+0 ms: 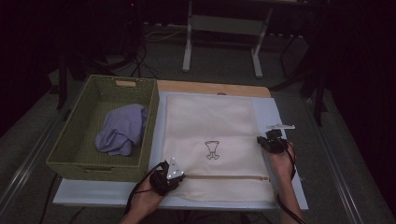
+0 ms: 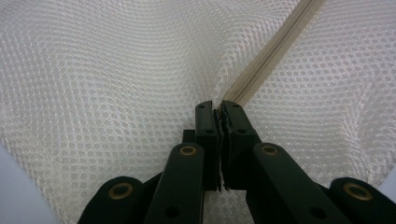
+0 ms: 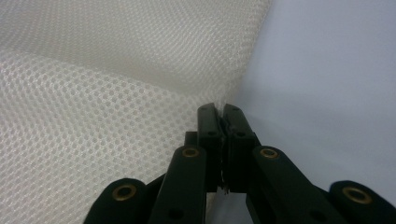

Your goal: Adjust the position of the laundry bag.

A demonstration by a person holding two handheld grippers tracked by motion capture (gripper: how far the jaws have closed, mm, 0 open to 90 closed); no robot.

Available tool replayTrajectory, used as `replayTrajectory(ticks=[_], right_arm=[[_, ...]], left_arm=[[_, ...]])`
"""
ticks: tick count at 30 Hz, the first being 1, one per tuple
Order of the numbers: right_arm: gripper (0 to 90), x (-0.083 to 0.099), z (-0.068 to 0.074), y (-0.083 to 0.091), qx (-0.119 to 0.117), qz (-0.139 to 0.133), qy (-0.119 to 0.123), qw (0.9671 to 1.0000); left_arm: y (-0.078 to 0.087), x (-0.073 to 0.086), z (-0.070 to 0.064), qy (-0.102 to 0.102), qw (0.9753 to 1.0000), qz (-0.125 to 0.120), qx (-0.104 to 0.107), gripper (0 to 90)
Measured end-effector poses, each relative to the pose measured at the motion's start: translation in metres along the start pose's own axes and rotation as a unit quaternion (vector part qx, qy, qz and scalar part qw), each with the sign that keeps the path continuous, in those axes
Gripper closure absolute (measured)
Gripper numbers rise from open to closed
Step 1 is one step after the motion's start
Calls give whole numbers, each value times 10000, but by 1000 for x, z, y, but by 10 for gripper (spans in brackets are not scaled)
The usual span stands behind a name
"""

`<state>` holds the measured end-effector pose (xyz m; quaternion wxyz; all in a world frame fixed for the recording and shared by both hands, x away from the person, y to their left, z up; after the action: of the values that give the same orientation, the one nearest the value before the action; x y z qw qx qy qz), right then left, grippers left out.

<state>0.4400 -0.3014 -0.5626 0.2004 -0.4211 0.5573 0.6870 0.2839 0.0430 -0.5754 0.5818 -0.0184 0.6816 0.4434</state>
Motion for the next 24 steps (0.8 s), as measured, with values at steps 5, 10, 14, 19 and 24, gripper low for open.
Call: replayTrajectory(ticks=[5, 10, 14, 19, 24], right_arm=[[874, 3, -5, 1, 56, 18, -45, 10000], [873, 3, -7, 1, 85, -5, -45, 10000], [873, 4, -7, -1, 130, 8, -35, 9999], [861, 3, -6, 0, 142, 23, 47, 9999], [748, 2, -4, 3, 119, 48, 107, 9999]], left_arm=[[-4, -2, 0, 18, 10000, -15, -7, 868], [-5, -3, -2, -8, 10000, -48, 11, 865], [-6, -3, -1, 22, 10000, -60, 39, 861], [-5, -3, 0, 36, 10000, -69, 62, 845], [-4, -5, 1, 114, 9997, -125, 162, 757]])
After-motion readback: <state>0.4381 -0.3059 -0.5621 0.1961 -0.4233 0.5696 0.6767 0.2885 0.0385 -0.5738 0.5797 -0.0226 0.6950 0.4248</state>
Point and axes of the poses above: each handheld gripper's, and its own axes: y roughly backward along the jaws, x roughly out of its underside, z roughly to its left, the point moved 6 cm from there along -y, roughly forward along the jaws, and after that the axes turned 10 degrees about -z, right-handed, at the moved point
